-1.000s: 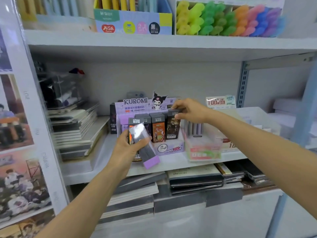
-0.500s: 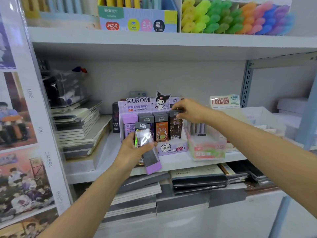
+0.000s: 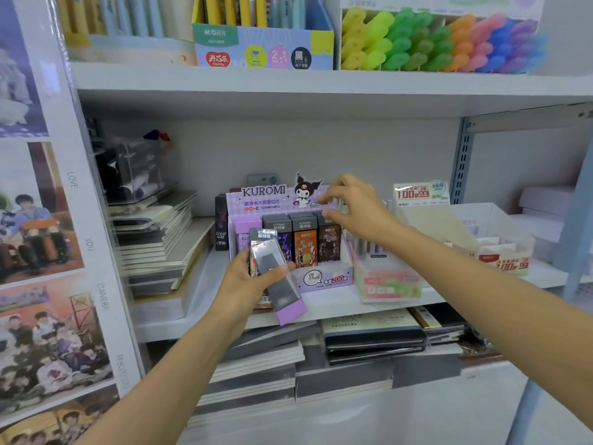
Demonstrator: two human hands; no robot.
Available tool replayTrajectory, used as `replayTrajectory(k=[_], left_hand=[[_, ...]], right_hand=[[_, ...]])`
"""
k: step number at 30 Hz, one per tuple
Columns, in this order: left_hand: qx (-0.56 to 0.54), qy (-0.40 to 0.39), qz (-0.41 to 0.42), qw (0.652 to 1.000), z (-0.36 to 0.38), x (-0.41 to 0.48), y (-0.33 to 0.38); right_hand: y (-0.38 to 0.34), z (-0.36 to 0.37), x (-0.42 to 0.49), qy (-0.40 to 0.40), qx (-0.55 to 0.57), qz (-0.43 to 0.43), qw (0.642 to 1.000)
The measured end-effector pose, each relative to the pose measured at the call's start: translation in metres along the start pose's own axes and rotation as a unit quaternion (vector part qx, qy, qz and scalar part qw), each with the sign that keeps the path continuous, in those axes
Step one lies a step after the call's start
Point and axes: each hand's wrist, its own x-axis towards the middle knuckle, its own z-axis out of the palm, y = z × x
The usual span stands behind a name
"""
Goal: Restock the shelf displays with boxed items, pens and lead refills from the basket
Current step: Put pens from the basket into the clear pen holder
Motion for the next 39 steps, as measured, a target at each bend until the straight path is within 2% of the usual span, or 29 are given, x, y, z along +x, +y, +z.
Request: replayTrajectory(k=[2,4,8,12,14,16,17,20,23,26,32,36,39], left_hand=[[0.000,-0.007,0.010,1.000,0.004,-0.003,0.005],[0.013,-0.017,0.013,1.000,0.009,-0.007,0.010],[0.041,-0.030,0.008,0.999,0.025,-0.014,0.013],[0.009,-0.036,-0.024,0.999,0.033,-0.026,0.020],[-0.009,-0.043,-0.060,0.997,0.033,-0.032,0.024],[-0.018,-0.028,-0.078,0.996,0.032,-0.038,0.026],[-0.029,-0.020,-0.082,0.996,0.033,-0.040,0.028],[-0.040,0.003,-0.091,0.995,0.038,-0.047,0.039],[-0.047,0.032,-0.102,0.993,0.042,-0.051,0.054],[-0.069,0.030,-0.120,0.990,0.041,-0.056,0.067],[-0.153,-0.021,-0.109,0.982,0.046,-0.066,0.073],[-0.065,0.005,-0.029,0.997,0.052,-0.073,0.068],[0.016,0.044,-0.004,0.999,0.049,-0.076,0.061]], right_hand=[[-0.014,-0.005,-0.016,0.032,0.153,0.013,0.988],[-0.032,-0.005,-0.032,-0.010,0.260,0.024,0.965],[-0.052,0.000,-0.049,-0.098,0.348,0.081,0.929],[-0.047,-0.006,-0.056,-0.113,0.412,0.103,0.898],[-0.041,-0.013,-0.059,-0.085,0.445,0.123,0.883],[-0.034,-0.019,-0.064,-0.052,0.449,0.136,0.882],[-0.032,-0.021,-0.067,-0.045,0.432,0.129,0.892],[-0.028,-0.026,-0.079,-0.083,0.385,0.063,0.917],[-0.025,-0.035,-0.090,-0.143,0.403,0.015,0.904],[-0.023,-0.042,-0.098,-0.124,0.371,-0.022,0.920],[-0.030,-0.043,-0.106,-0.042,0.397,0.054,0.915],[-0.039,-0.041,-0.114,-0.091,0.411,0.074,0.904],[-0.045,-0.039,-0.116,-0.128,0.410,0.074,0.900]])
